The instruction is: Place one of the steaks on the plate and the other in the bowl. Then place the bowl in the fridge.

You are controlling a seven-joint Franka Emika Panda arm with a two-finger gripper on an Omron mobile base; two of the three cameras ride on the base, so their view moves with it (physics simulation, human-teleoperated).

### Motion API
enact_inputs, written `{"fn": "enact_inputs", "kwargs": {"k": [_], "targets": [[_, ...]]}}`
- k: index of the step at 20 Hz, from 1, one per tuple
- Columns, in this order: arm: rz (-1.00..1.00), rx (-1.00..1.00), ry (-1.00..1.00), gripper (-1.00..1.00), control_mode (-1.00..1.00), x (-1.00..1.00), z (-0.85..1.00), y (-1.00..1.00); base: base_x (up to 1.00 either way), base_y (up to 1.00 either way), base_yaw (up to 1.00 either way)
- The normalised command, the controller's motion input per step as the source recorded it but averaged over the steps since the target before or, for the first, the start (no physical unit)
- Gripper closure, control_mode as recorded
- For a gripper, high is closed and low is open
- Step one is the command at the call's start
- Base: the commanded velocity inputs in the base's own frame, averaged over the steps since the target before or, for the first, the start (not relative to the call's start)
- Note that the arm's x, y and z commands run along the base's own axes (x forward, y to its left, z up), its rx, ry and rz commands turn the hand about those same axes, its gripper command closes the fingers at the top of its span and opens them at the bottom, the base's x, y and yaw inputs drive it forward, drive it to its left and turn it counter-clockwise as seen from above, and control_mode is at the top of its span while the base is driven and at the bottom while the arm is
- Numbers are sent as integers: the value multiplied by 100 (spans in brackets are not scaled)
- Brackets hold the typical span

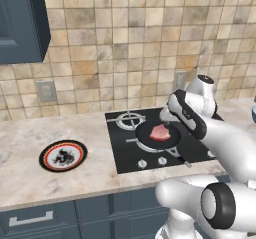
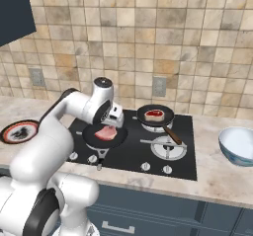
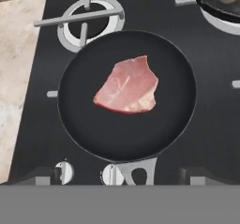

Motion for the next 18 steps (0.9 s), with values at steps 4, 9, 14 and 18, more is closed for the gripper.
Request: {"fn": "enact_inputs", "kwargs": {"k": [4, 9, 14, 18], "targets": [[0, 0, 0, -100, -100, 5, -29, -2, 0, 0, 0], [0, 1, 0, -100, -100, 3, -30, -11, 0, 0, 0], [0, 6, 0, -100, -100, 12, -23, -9, 0, 0, 0], [0, 3, 0, -100, -100, 22, -19, 0, 0, 0, 0]]}}
